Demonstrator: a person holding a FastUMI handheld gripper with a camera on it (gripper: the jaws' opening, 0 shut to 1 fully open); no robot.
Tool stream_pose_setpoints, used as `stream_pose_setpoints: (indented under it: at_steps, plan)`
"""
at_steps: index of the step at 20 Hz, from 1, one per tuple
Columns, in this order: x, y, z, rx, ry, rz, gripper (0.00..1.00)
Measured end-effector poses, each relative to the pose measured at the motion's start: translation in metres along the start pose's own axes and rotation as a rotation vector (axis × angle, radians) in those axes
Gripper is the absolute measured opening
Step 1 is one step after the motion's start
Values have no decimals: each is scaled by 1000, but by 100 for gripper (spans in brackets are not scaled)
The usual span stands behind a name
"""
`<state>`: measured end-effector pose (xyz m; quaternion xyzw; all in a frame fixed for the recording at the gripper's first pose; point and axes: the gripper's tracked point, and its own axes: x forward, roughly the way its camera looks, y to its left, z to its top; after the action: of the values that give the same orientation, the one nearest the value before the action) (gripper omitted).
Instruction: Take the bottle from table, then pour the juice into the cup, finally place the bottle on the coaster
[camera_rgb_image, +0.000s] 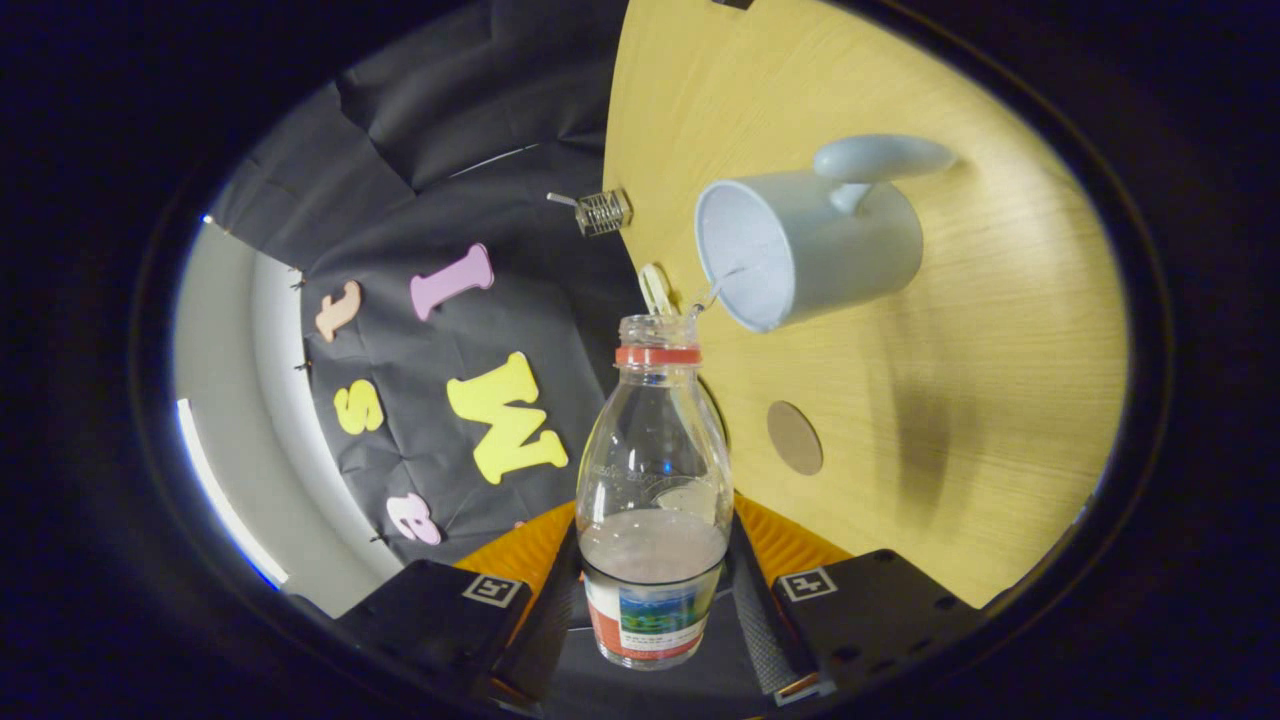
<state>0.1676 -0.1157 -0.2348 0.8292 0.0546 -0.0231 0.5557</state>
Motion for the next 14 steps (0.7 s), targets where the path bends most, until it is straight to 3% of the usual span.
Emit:
stream_pose_setpoints:
  at_steps: [14]
  plan:
    - [4,-6,-8,0,11,-7,78]
